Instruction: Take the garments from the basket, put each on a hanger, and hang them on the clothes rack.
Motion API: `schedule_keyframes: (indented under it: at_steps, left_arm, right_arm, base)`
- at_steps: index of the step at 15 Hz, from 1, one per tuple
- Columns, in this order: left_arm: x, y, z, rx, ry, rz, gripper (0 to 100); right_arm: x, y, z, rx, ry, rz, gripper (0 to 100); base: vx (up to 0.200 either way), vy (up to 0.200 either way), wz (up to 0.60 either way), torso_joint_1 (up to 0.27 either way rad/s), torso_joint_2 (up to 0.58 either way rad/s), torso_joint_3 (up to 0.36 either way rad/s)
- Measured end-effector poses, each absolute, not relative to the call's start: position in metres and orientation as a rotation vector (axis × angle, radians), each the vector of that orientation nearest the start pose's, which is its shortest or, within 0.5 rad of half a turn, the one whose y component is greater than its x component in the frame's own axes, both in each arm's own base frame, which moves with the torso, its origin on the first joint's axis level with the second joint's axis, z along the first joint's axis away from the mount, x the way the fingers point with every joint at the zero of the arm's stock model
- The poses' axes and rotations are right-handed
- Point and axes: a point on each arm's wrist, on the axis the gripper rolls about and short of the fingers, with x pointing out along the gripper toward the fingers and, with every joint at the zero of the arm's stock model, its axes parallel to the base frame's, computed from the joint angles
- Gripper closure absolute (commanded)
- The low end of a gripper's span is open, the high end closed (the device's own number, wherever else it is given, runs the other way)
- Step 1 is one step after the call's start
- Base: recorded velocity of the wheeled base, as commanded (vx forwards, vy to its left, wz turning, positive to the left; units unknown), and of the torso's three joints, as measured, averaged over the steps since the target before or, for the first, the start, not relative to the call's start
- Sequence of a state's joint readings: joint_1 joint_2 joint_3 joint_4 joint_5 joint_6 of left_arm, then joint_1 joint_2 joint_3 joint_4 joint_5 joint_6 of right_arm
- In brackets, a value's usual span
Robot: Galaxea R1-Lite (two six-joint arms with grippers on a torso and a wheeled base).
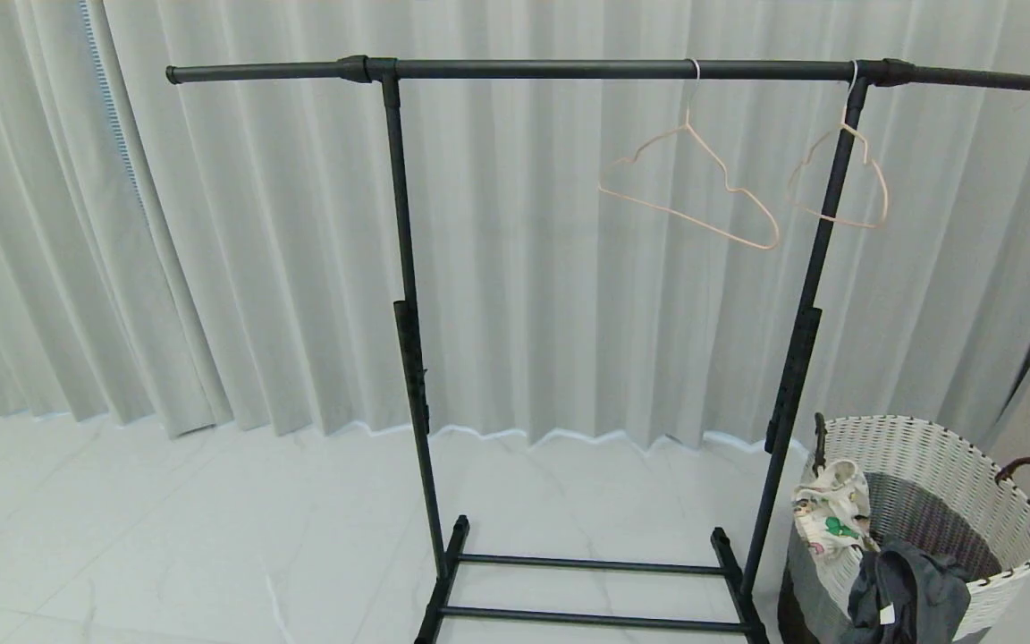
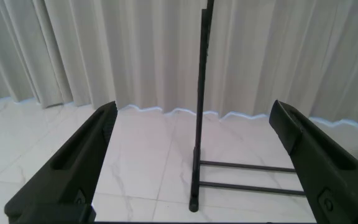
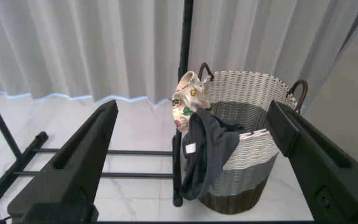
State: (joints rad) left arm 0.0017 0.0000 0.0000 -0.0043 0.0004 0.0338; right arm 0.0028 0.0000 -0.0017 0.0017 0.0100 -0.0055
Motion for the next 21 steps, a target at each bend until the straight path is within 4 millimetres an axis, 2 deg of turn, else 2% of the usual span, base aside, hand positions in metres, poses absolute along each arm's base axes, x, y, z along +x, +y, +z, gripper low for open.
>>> schedule_keyframes:
  at_steps: [7, 13, 20, 21]
  left_arm:
    - [-0.0228, -0.0001, 0.0757, 0.067, -0.002, -0.001, 0]
    - [-0.0228, -0.0001, 0.0759, 0.053, -0.004, -0.001, 0]
    - [-0.0228, 0.0000, 0.0758, 0.048, -0.003, 0.000, 0]
    - [-0.0228, 0.0000, 0.0758, 0.047, -0.003, 0.000, 0]
  right_arm:
    - [-0.0229, 0.0002, 0.0758, -0.006, 0.000, 0.013, 0]
    - [-0.0229, 0.0002, 0.0758, -0.006, 0.000, 0.012, 0]
    - [-0.0225, 0.0001, 0.0757, -0.006, 0.008, 0.015, 0]
    - [-0.0223, 0.0001, 0.0758, -0.006, 0.010, 0.017, 0]
  base:
    - [0.000, -0.200, 0.00, 0.001, 0.01, 0.000]
    - [0.000, 0.000, 0.00, 0.000, 0.00, 0.000]
    - [0.200, 0.000, 0.00, 0.004, 0.00, 0.002]
    - [0.000, 0.000, 0.00, 0.000, 0.00, 0.000]
